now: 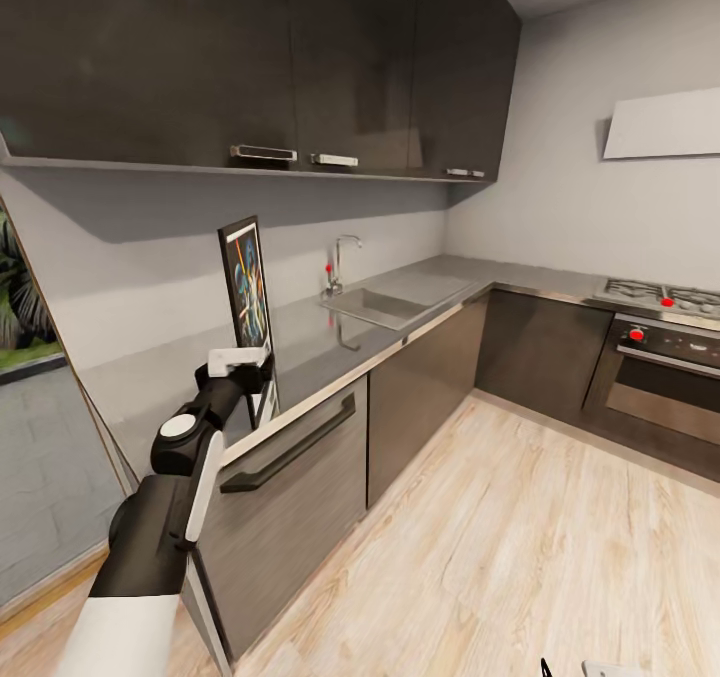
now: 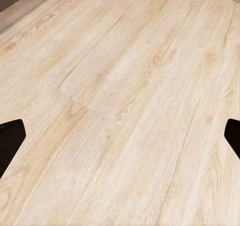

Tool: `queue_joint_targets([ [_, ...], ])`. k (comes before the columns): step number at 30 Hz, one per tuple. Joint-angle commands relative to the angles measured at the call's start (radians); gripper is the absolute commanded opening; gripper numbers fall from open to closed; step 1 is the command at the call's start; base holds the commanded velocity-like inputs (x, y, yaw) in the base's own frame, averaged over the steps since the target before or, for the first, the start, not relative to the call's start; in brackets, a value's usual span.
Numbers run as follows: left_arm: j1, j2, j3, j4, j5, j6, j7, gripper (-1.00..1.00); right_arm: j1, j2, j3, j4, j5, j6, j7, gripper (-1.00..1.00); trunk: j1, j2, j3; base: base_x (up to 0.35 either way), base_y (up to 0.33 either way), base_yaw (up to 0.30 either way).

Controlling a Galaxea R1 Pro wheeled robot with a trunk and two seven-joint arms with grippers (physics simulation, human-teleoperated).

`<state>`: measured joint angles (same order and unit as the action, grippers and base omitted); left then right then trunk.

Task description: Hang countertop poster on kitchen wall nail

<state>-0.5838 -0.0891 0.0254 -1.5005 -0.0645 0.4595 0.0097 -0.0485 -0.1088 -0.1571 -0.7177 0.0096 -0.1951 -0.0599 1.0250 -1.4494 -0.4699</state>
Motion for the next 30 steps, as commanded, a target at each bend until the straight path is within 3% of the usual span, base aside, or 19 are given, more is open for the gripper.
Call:
queue_joint_targets([
  [1, -0.001, 0.000, 0.001, -0.001, -0.006, 0.005, -0.001, 1.00, -0.001, 0.000, 0.001, 0.001, 0.001, -0.003, -0.003, 1.00, 0.000, -0.001, -0.001, 0.000, 0.000, 0.000],
  [30, -0.001, 0.004, 0.001, -0.001, -0.007, 0.006, 0.001, 1.00, -0.001, 0.000, 0.003, 0.001, 0.001, -0.003, -0.003, 1.00, 0.000, -0.001, -0.001, 0.055, 0.000, 0.000],
])
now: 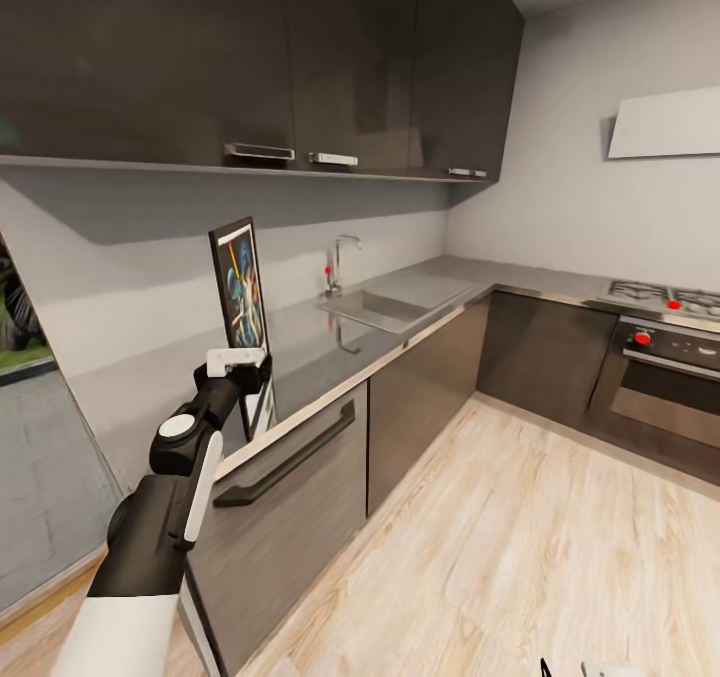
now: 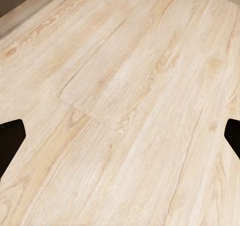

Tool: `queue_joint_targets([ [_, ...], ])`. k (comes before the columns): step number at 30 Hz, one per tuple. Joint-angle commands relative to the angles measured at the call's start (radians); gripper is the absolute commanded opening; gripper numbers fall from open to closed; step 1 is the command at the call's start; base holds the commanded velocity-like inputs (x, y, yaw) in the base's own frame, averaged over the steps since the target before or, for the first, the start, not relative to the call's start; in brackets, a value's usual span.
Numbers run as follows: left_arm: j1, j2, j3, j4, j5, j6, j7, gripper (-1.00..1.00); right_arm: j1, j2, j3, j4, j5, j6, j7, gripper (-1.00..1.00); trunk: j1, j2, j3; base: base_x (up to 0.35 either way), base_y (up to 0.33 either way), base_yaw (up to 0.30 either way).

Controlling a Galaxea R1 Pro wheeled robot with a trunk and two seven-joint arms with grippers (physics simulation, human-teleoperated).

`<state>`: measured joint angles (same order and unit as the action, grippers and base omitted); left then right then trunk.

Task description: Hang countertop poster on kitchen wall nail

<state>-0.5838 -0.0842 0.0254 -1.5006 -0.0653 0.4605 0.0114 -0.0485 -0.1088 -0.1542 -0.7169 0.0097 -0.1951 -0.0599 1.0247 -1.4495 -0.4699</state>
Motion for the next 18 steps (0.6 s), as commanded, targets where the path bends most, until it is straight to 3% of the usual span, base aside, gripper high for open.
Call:
queue_joint_targets([
  [1, -0.001, -0.001, 0.001, -0.001, -0.007, 0.005, -0.001, 1.00, -0.001, 0.000, 0.001, 0.001, 0.001, -0.003, -0.003, 1.00, 0.000, -0.001, -0.001, 0.145, 0.000, 0.000],
  [10, -0.001, 0.000, 0.001, 0.000, -0.007, 0.008, -0.001, 1.00, -0.001, 0.000, 0.001, 0.001, 0.001, -0.003, -0.003, 1.00, 0.000, -0.001, -0.001, 0.038, 0.000, 0.000],
  [11, -0.001, 0.000, 0.001, 0.000, -0.007, 0.008, -0.001, -1.00, -0.001, 0.000, 0.001, 0.001, 0.001, -0.003, -0.003, 1.00, 0.000, -0.001, -0.001, 0.003, 0.000, 0.000],
  [18, -0.001, 0.000, 0.001, -0.001, -0.007, 0.010, -0.001, -1.00, -0.001, 0.000, 0.001, 0.001, 0.001, -0.003, -0.003, 1.00, 0.000, -0.001, -0.001, 0.000, 0.000, 0.000],
])
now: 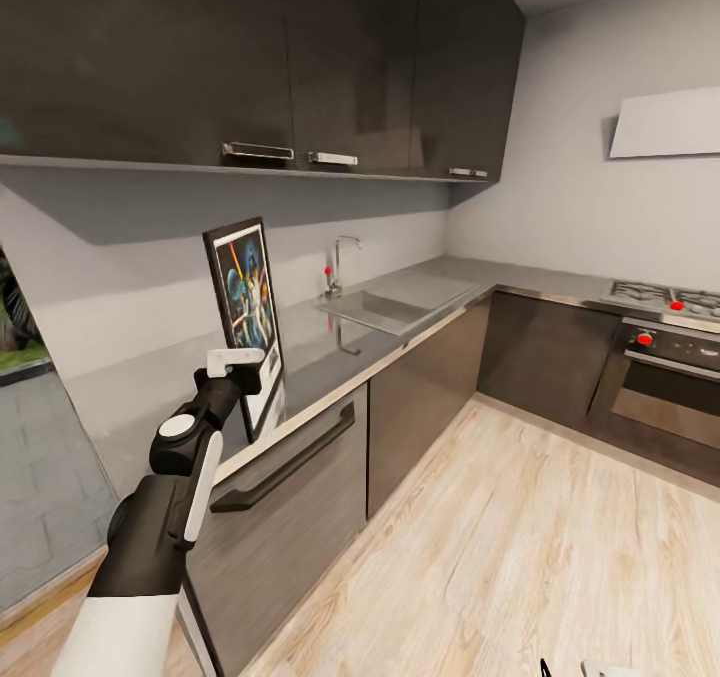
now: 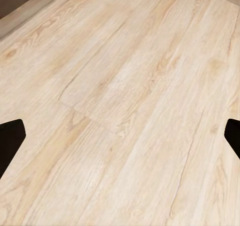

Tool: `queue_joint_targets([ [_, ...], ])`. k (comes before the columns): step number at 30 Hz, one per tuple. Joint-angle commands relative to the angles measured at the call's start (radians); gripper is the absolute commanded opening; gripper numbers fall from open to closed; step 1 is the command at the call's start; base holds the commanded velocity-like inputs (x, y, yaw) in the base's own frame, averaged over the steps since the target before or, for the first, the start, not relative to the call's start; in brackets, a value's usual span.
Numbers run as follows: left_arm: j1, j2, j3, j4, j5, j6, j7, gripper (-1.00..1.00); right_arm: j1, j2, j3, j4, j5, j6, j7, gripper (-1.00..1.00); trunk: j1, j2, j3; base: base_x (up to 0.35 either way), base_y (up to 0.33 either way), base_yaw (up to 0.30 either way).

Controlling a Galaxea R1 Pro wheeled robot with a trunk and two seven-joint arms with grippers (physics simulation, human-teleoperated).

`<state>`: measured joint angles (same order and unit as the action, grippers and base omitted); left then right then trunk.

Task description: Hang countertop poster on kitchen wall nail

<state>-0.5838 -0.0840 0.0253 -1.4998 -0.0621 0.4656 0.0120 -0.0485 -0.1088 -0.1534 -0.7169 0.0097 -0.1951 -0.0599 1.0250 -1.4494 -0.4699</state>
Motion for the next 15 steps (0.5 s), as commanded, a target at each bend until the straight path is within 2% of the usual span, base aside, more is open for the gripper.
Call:
queue_joint_targets([
  [1, -0.001, -0.001, 0.001, -0.001, -0.010, 0.005, -0.001, -1.00, -0.001, 0.000, 0.001, 0.001, 0.001, -0.003, -0.003, 1.00, 0.000, -0.001, -0.001, 0.000, 0.000, 0.000],
  [10, -0.001, -0.001, -0.001, -0.019, -0.008, 0.007, -0.006, -1.00, -0.001, 0.000, 0.001, 0.001, 0.001, -0.003, -0.003, 1.00, 0.000, -0.001, -0.001, 0.000, 0.000, 0.000],
  [15, -0.001, -0.004, -0.009, -0.047, -0.005, 0.034, -0.007, -1.00, -0.001, 0.000, 0.001, 0.001, 0.000, -0.003, -0.003, 1.00, 0.000, -0.001, -0.001, 0.000, 0.000, 0.000],
])
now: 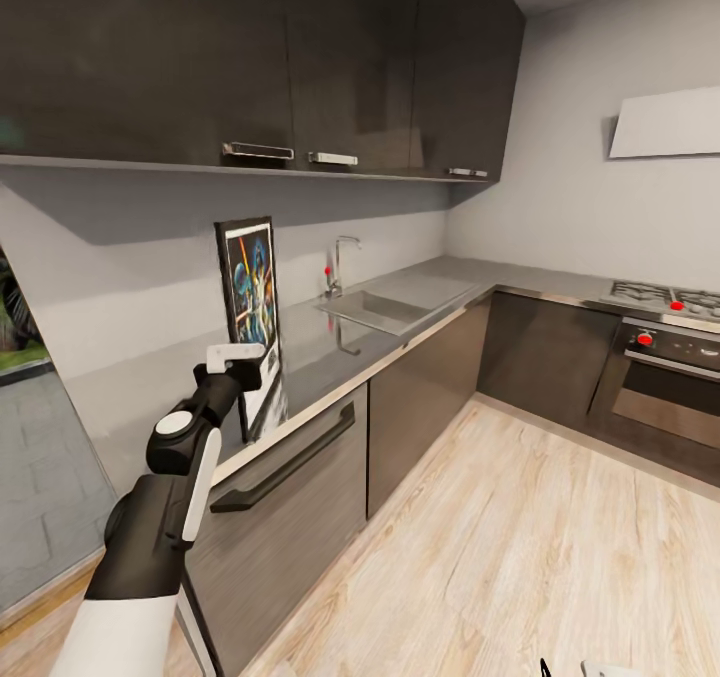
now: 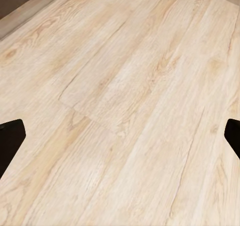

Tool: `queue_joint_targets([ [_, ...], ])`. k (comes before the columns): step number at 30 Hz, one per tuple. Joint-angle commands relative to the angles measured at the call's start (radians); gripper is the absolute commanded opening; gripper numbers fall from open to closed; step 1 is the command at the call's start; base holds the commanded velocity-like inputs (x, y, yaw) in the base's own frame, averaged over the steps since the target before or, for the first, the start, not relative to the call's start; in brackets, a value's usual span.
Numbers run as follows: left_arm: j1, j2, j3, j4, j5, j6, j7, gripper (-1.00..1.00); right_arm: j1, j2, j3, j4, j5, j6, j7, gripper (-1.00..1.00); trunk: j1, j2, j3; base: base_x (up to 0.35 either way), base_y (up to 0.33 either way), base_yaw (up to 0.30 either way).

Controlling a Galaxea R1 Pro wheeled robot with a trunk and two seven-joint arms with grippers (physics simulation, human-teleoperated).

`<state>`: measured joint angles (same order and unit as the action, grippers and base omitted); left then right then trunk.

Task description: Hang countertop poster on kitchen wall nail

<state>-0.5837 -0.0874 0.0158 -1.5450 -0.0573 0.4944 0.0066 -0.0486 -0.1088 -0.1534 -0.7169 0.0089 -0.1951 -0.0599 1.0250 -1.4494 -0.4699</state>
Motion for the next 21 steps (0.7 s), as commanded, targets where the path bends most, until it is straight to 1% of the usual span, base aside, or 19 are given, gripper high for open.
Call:
queue_joint_targets([
  [1, -0.001, -0.001, 0.000, -0.004, -0.009, 0.010, -0.002, -1.00, -0.001, 0.000, 0.001, 0.001, 0.001, -0.003, -0.003, 1.00, 0.000, -0.001, -0.001, 0.000, 0.000, 0.000],
  [9, -0.001, -0.004, -0.005, -0.022, -0.004, 0.020, -0.003, -1.00, 0.000, 0.000, -0.001, 0.001, 0.000, -0.003, -0.003, 1.00, 0.000, -0.001, -0.001, 0.000, 0.000, 0.000],
  [15, -0.001, -0.020, -0.007, -0.027, -0.004, 0.020, -0.003, -1.00, 0.000, 0.000, -0.002, 0.001, 0.000, -0.003, -0.003, 1.00, 0.000, -0.001, -0.001, 0.000, 0.000, 0.000],
  [19, -0.001, -0.025, -0.007, -0.028, -0.004, 0.020, -0.004, -1.00, -0.001, 0.000, -0.002, 0.001, 0.000, -0.003, -0.003, 1.00, 0.000, -0.001, -0.001, 0.000, 0.000, 0.000],
  [21, -0.001, -0.026, -0.007, -0.029, -0.003, 0.020, -0.004, -1.00, 0.000, 0.000, -0.002, 0.001, 0.000, -0.003, -0.005, 1.00, 0.000, -0.001, -0.001, -0.157, 0.000, 0.000],
])
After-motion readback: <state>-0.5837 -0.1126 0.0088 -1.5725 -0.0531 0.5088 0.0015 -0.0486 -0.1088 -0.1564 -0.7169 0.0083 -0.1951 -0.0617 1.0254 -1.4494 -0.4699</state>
